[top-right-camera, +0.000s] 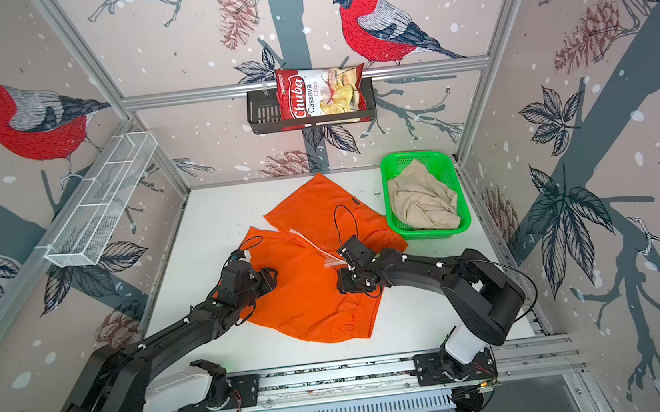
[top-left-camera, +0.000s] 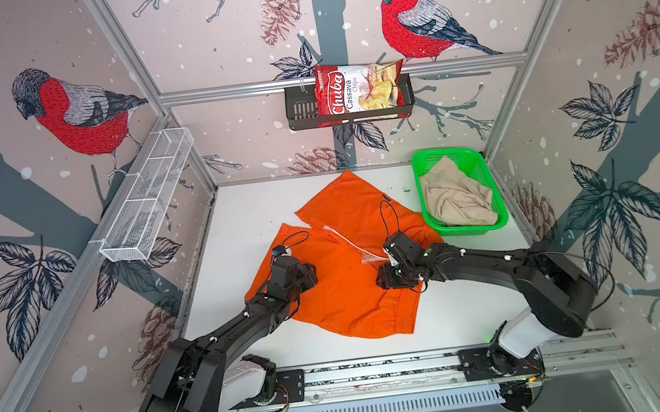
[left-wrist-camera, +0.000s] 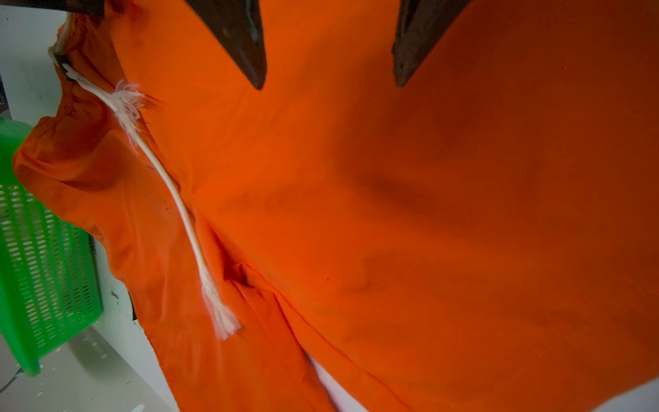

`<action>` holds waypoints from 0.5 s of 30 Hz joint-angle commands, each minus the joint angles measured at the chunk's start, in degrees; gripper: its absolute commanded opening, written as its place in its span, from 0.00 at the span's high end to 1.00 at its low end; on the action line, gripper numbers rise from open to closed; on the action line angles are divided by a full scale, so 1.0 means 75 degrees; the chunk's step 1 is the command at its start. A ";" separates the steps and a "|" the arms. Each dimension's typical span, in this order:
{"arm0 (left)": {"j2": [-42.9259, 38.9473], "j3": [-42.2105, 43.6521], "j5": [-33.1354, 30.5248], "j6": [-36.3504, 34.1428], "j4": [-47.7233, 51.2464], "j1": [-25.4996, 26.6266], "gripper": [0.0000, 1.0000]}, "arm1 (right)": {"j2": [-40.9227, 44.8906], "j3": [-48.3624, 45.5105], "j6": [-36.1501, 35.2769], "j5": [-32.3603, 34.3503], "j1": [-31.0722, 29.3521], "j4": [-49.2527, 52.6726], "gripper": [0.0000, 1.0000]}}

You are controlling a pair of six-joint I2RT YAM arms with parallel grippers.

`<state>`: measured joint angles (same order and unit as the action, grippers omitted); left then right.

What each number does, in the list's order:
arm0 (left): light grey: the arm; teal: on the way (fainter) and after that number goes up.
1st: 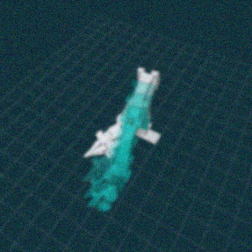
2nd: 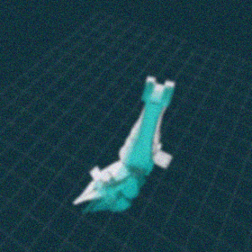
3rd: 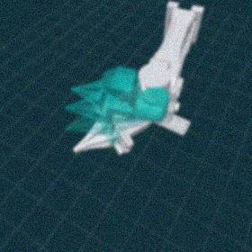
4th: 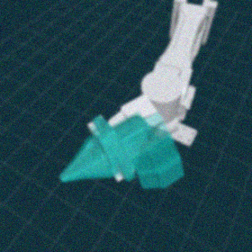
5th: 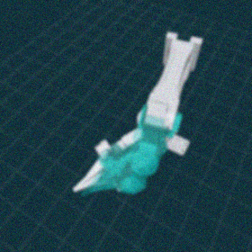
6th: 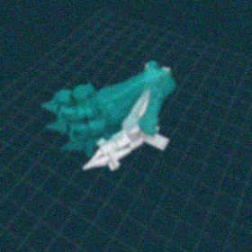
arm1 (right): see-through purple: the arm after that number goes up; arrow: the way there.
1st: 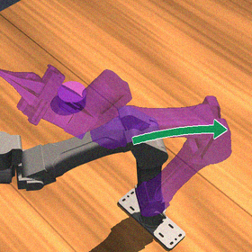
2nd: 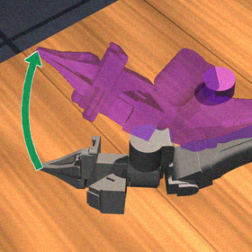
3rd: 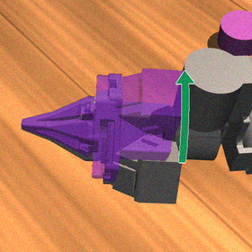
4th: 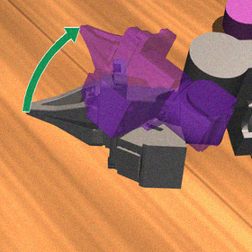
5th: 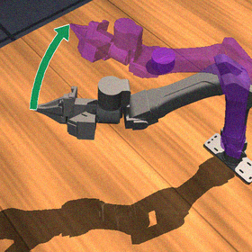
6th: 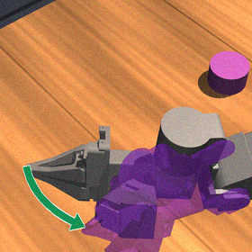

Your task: Fold and stack the shorts

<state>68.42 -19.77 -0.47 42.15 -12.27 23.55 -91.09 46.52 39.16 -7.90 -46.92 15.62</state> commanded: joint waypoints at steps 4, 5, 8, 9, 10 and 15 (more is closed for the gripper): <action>-0.0010 0.0537 0.0004 0.0940 -0.0514 -0.0033 0.48 | -0.0326 -0.0179 0.0006 0.0555 -0.0342 -0.0144 0.42; -0.0064 0.0674 -0.0006 0.1031 -0.0517 -0.0035 0.48 | -0.0395 -0.0218 -0.0020 0.0486 -0.0400 -0.0219 0.42; -0.0335 0.1023 -0.0097 0.1309 -0.0384 -0.0081 0.48 | -0.0510 -0.0426 0.0050 0.0261 -0.0574 -0.0508 0.43; -0.0478 0.1146 -0.0114 0.1383 -0.0340 -0.0102 0.48 | -0.0545 -0.0468 0.0081 0.0253 -0.0657 -0.0585 0.43; -0.0649 0.1318 -0.0161 0.1485 -0.0294 -0.0115 0.48 | -0.0592 -0.0501 0.0109 0.0268 -0.0765 -0.0652 0.43; -0.1653 0.2077 -0.0218 0.1979 0.0138 -0.0337 0.48 | -0.1070 -0.0148 -0.0024 0.0384 -0.1193 -0.0752 0.43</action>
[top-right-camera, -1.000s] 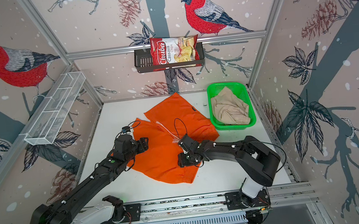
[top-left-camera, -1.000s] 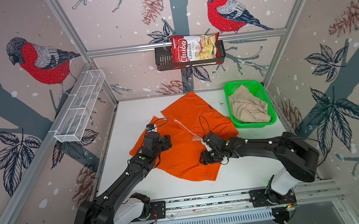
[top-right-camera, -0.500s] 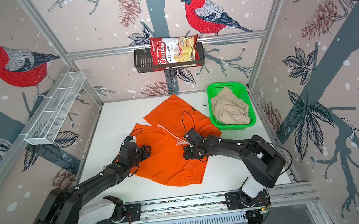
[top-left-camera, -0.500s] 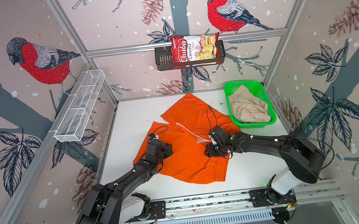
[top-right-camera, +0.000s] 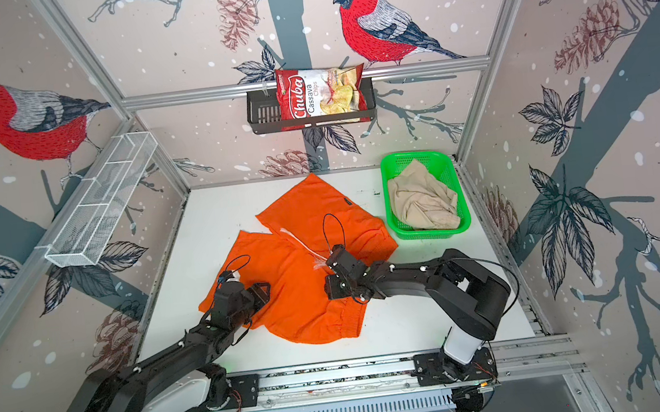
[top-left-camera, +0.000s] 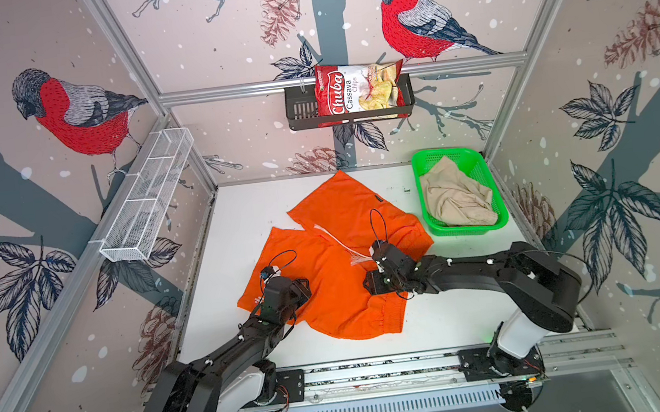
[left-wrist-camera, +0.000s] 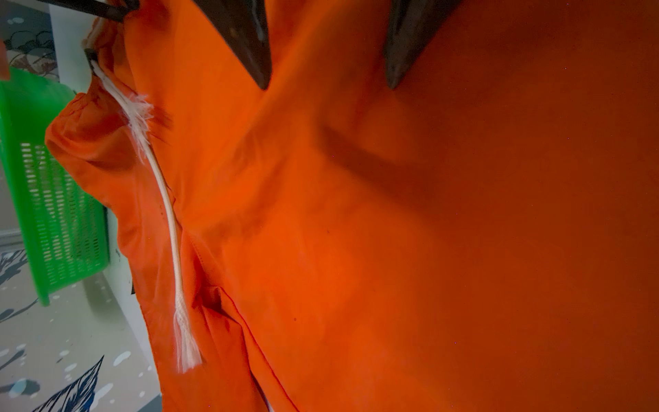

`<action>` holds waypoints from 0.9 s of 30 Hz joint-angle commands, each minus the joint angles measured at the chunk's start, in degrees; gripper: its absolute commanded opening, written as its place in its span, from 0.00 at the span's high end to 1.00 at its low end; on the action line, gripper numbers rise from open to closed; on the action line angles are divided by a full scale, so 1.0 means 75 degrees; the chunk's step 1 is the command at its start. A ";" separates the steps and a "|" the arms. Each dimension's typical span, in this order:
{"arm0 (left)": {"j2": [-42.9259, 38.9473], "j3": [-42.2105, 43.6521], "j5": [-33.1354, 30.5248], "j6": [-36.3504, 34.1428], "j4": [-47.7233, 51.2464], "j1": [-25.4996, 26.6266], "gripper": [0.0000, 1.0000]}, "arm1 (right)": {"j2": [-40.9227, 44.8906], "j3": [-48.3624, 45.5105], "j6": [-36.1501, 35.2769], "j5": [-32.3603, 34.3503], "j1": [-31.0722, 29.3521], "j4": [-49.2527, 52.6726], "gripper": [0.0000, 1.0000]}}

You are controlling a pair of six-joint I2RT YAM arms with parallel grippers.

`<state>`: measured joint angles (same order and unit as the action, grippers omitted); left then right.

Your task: Fold and stack the shorts

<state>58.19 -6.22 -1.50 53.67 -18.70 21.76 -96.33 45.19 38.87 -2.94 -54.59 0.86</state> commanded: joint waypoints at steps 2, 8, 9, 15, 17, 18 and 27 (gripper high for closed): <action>-0.0926 0.0461 -0.0169 0.0589 0.1457 -0.0158 0.47 | -0.0623 0.0332 -0.0124 -0.0229 -0.0331 0.1200 0.43; -0.3234 0.0516 -0.0573 0.0788 0.3168 -0.0171 0.47 | -0.1178 0.1438 -0.0687 -0.0033 -0.0387 0.1542 0.43; -0.3537 0.0479 -0.0582 0.0658 0.3272 -0.0171 0.47 | -0.1169 0.1624 -0.0772 0.0009 -0.0378 0.1679 0.42; -0.4274 0.0028 -0.0558 0.0026 0.3479 -0.0171 0.47 | -0.0225 0.2340 -0.1033 0.0137 -0.0249 0.2321 0.42; -0.3883 -0.0180 -0.0397 -0.0317 0.3206 -0.0171 0.48 | 0.0173 0.2323 -0.1011 -0.0011 -0.0089 0.2263 0.42; -0.3676 -0.0268 -0.0290 -0.0502 0.3042 -0.0171 0.47 | 0.0331 0.2272 -0.0992 -0.0085 -0.0008 0.2161 0.42; -0.1088 -0.1172 0.0400 -0.1272 0.1342 -0.0171 0.45 | 0.0216 0.1565 -0.0617 -0.0730 0.0797 0.0963 0.41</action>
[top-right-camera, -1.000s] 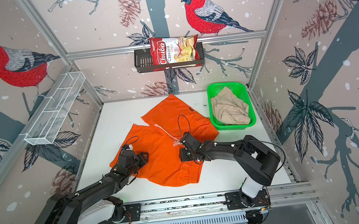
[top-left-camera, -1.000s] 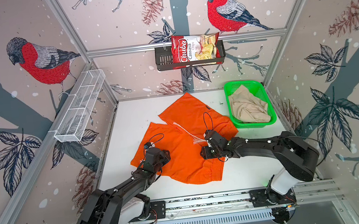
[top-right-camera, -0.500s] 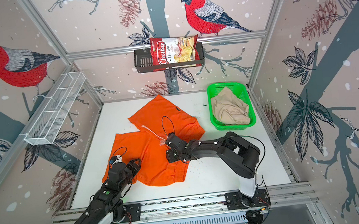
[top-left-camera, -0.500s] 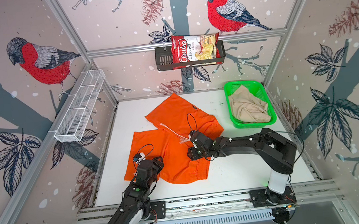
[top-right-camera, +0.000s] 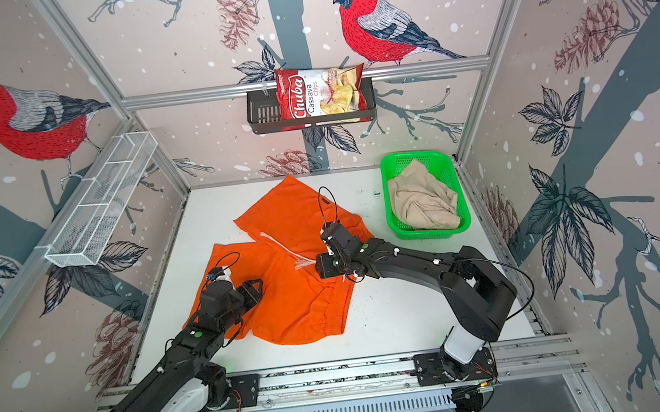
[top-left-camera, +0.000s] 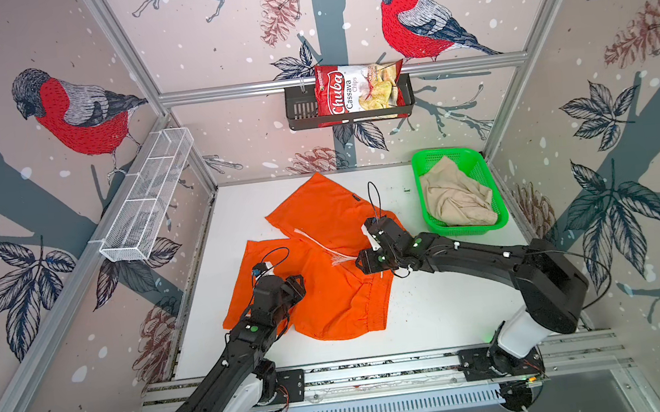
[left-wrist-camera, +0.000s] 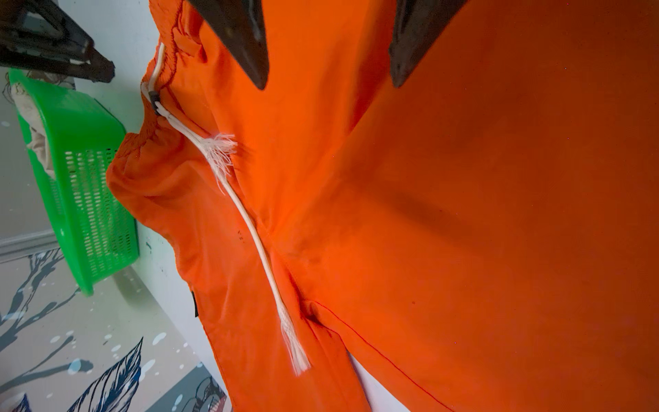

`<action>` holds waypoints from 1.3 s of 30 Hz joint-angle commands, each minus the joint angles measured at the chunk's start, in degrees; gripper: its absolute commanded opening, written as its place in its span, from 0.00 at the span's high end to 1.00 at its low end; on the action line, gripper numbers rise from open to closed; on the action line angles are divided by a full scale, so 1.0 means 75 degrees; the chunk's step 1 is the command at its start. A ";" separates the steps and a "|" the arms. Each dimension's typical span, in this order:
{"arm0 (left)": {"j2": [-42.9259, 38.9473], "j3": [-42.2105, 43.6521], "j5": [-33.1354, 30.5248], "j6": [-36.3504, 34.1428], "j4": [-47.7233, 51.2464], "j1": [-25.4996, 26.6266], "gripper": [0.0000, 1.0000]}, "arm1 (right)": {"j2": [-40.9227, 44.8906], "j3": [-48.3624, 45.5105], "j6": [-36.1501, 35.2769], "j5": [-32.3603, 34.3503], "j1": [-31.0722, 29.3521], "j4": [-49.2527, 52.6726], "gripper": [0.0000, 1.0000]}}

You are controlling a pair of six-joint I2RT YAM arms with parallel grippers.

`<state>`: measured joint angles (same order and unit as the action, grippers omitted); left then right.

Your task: Fold and stack the shorts

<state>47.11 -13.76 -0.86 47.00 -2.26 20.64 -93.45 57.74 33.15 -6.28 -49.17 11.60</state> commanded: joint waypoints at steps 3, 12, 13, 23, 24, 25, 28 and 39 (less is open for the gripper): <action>0.0976 -0.0283 0.0452 -0.0463 -0.1425 -0.0022 0.45 | -0.0612 -0.0162 0.0118 -0.0155 0.0100 -0.0511 0.42; 0.2937 -0.1021 0.0807 -0.0754 -0.2921 -0.0022 0.46 | -0.1267 -0.0488 0.0063 0.0118 0.0385 -0.0568 0.42; 0.3257 -0.1205 0.0893 -0.0804 -0.3008 -0.0022 0.46 | -0.1264 -0.0513 0.0060 0.0117 0.0402 -0.0558 0.42; 0.5880 -0.2925 0.1627 -0.1074 -0.3374 -0.0033 0.47 | -0.0244 -0.0514 -0.0009 0.0376 0.0470 -0.0646 0.41; 0.6077 -0.3047 0.1655 -0.1062 -0.3366 -0.0054 0.47 | -0.0231 -0.0522 0.0008 0.0374 0.0512 -0.0738 0.41; 0.6287 -0.3152 0.1711 -0.1042 -0.3372 -0.0079 0.47 | -0.0279 -0.0506 0.0028 0.0338 0.0579 -0.0843 0.41; 0.6780 -0.3259 0.1864 -0.0878 -0.3462 -0.0226 0.49 | -0.0625 -0.0410 0.0117 0.0166 0.0679 -0.0963 0.42; 0.6754 -0.2335 0.1881 -0.0787 -0.3710 -0.0968 0.50 | -0.1432 -0.0531 0.0017 0.0443 0.1003 -0.0830 0.42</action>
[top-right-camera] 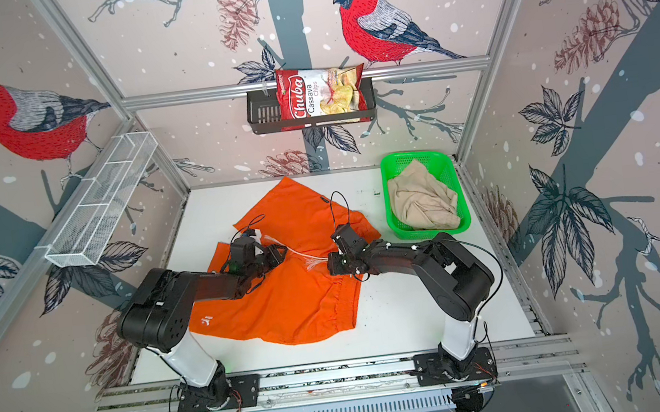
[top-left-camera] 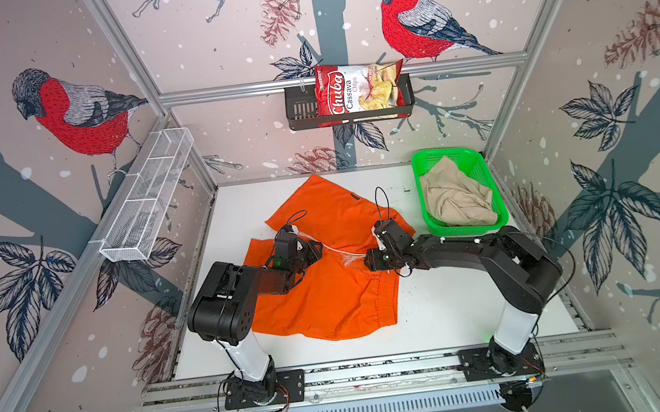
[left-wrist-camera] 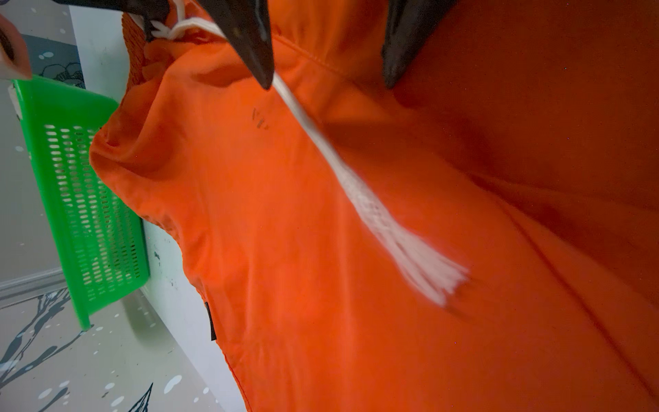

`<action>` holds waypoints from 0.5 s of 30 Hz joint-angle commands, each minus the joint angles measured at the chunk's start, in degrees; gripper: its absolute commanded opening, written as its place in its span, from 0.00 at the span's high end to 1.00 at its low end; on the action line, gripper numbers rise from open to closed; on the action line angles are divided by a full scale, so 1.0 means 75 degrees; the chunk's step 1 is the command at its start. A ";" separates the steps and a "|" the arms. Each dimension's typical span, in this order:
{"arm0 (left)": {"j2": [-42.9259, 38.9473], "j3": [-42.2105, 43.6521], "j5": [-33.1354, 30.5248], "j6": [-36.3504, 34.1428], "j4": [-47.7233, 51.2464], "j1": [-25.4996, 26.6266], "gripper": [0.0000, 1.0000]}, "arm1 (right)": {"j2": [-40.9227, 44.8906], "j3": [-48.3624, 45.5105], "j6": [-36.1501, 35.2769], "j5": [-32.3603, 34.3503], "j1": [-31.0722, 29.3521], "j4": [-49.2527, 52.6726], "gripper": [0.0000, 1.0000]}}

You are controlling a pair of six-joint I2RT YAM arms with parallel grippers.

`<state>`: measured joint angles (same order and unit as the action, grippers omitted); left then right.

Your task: Fold and stack the shorts

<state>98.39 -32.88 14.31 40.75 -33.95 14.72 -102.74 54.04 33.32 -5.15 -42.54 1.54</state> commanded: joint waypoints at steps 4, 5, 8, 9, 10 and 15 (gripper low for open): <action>-0.0603 0.0555 -0.0183 -0.0071 0.0605 -0.0505 0.50 | -0.0360 0.0198 -0.0176 0.0404 0.0412 0.0525 0.42; -0.0744 0.0599 -0.0188 -0.0130 0.0649 -0.0554 0.50 | -0.0391 0.0310 -0.0230 0.0424 0.0461 0.0560 0.42; -0.1330 0.0645 -0.0099 -0.0300 0.0843 -0.0576 0.48 | -0.0381 0.0836 -0.0560 0.0526 0.0549 0.0794 0.42; -0.1566 0.0668 -0.0049 -0.0286 0.0880 -0.0563 0.48 | -0.0312 0.1037 -0.0685 0.0564 0.0551 0.0929 0.42; -0.1833 0.0691 -0.0012 -0.0269 0.0962 -0.0562 0.47 | -0.0181 0.1218 -0.0788 0.0597 0.0540 0.1089 0.42; -0.3110 0.0779 -0.0032 -0.0259 0.1551 -0.0545 0.45 | 0.1092 0.1284 -0.0772 0.0638 0.0401 0.1464 0.42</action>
<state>78.04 -27.51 13.69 39.90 -25.45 10.59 -98.45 64.01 28.49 -1.56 -38.96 9.69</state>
